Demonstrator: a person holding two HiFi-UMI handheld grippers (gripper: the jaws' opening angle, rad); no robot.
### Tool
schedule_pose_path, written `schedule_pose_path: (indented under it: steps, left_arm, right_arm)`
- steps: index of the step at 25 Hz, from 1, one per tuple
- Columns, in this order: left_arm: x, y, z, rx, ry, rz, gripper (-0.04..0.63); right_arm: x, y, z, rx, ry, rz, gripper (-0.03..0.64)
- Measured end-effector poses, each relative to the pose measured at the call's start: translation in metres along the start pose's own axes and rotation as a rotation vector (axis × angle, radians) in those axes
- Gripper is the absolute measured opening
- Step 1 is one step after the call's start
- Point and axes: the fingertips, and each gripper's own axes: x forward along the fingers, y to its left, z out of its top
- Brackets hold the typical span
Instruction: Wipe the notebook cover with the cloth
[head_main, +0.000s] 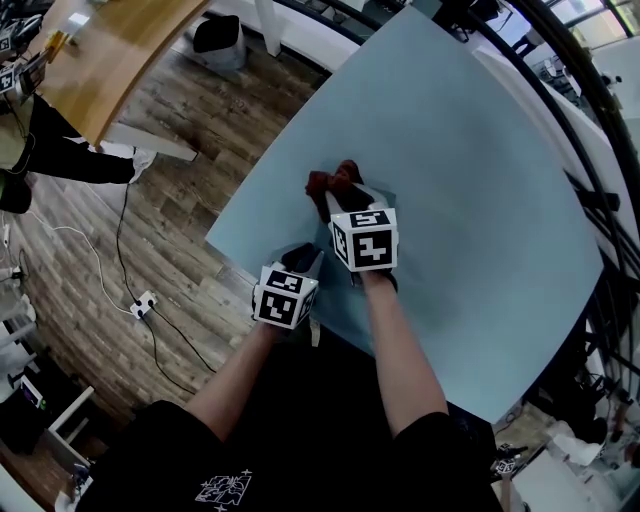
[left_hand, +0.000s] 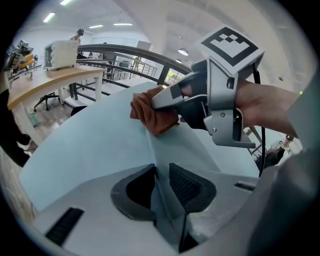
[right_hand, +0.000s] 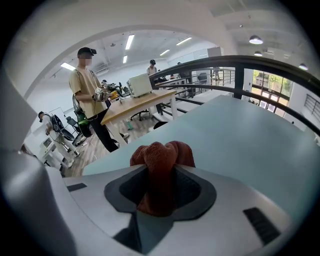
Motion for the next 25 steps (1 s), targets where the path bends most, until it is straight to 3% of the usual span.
schedule_pose_path:
  steps: [12,25]
  left_arm:
    - [0.001,0.000,0.000,-0.041,0.000,0.026,0.092]
    - [0.000,0.000,-0.002,-0.071,-0.008,0.033,0.091]
  right_arm:
    - [-0.001,-0.015,-0.012,-0.063,0.061,-0.004,0.135]
    - [-0.037,-0.072,-0.036,0.005,0.048,-0.087,0.138]
